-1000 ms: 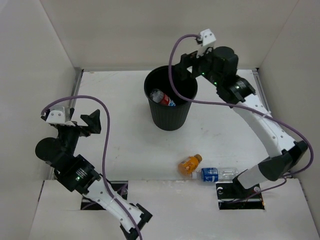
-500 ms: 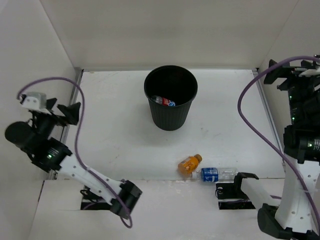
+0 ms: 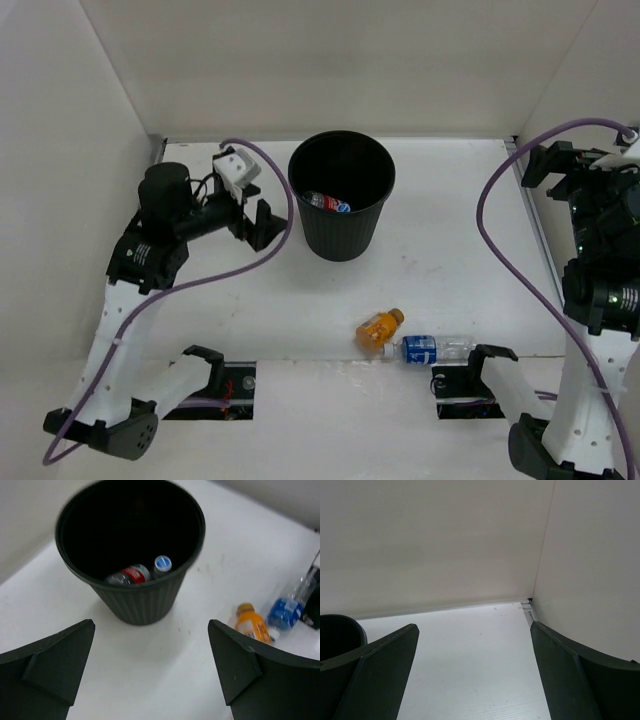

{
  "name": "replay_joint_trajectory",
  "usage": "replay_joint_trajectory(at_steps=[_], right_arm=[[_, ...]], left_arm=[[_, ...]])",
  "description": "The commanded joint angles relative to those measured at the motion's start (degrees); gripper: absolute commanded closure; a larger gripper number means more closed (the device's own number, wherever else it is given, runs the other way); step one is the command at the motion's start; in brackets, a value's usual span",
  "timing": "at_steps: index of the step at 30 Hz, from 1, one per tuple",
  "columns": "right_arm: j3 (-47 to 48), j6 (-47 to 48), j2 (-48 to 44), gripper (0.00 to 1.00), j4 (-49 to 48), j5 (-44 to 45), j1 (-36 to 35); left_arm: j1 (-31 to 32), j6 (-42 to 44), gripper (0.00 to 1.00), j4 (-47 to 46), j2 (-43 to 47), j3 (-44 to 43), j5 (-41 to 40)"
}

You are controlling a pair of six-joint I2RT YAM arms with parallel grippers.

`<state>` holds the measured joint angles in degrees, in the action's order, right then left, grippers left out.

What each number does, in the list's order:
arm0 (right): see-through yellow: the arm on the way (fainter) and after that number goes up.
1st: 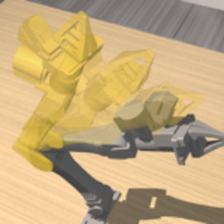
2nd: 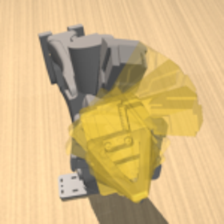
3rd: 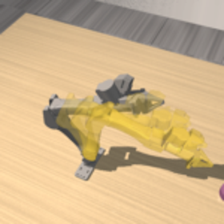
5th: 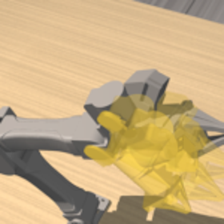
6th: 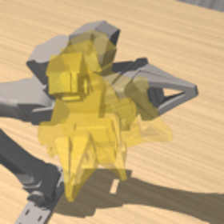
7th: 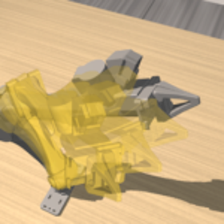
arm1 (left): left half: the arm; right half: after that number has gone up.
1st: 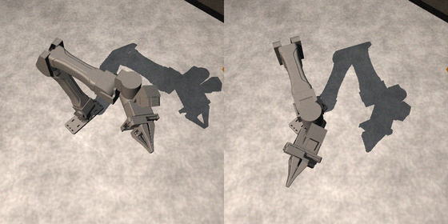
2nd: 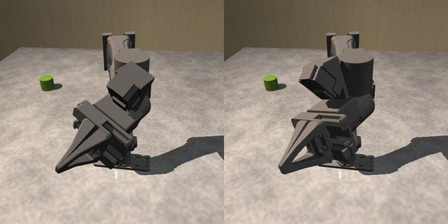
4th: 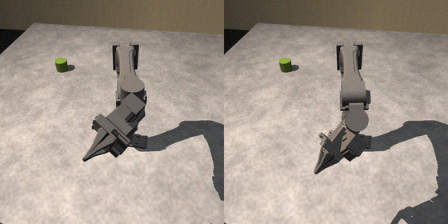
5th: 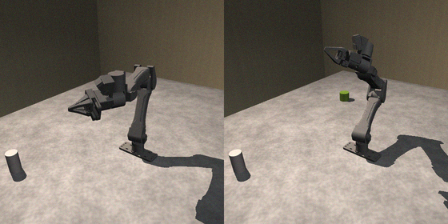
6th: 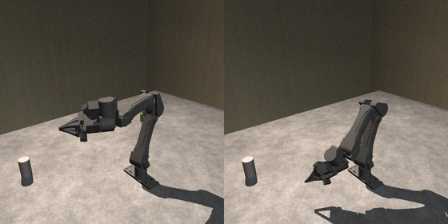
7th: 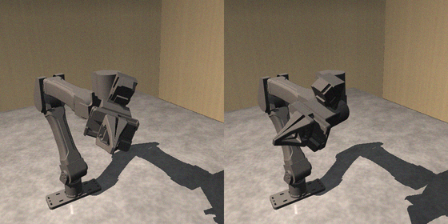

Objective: Put the plastic bottles in the bin

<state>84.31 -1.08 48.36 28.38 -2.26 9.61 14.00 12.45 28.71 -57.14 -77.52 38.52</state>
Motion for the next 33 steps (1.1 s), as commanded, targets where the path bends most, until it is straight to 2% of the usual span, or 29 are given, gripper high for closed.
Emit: replay_joint_trajectory(at_steps=[1, 3, 6, 10, 15, 20, 23, 28, 33], right_arm=[[-0.55, -0.33, -2.91, 0.0, -0.7, 0.68, 1.51], [-1.34, 0.03, -3.79, 0.0, -0.7, 0.33, 2.56], [-2.66, -0.32, -4.76, 0.0, -1.05, -0.11, 4.15], [-4.59, -1.46, -6.08, 0.0, -1.57, -0.99, 4.77], [-5.56, -2.61, -7.14, 0.0, -2.71, -0.64, 4.5], [-4.69, -5.15, -7.93, 0.0, -3.69, -0.99, 5.2], [-4.24, -6.3, -8.89, 0.0, -2.89, -1.77, 6.43], [-4.86, -8.14, -11.53, 0.02, -3.33, -4.67, 9.42], [-5.3, -12.62, -14.6, 0.01, -4.3, -8.54, 15.48]], left_arm=[[6.41, 4.95, 0.0, 14.77, 4.14, -1.77, -10.38], [13.52, 8.11, 0.0, 18.65, 4.76, -0.89, -15.91], [20.12, 10.57, 0.0, 20.86, 3.63, 1.48, -17.69], [30.84, 15.14, 0.0, 19.72, -0.23, 3.51, -21.9], [43.76, 15.24, 0.0, 16.74, -8.49, 2.19, -25.77], [51.68, 8.58, 0.0, 8.22, -16.57, 2.81, -31.48], [54.59, 4.53, 0.0, 6.1, -20.8, 1.23, -33.07], [56.09, -3.12, 0.0, 3.02, -27.13, 0.96, -36.5], [58.55, -8.48, 0.0, 0.65, -32.49, 0.18, -39.05]])
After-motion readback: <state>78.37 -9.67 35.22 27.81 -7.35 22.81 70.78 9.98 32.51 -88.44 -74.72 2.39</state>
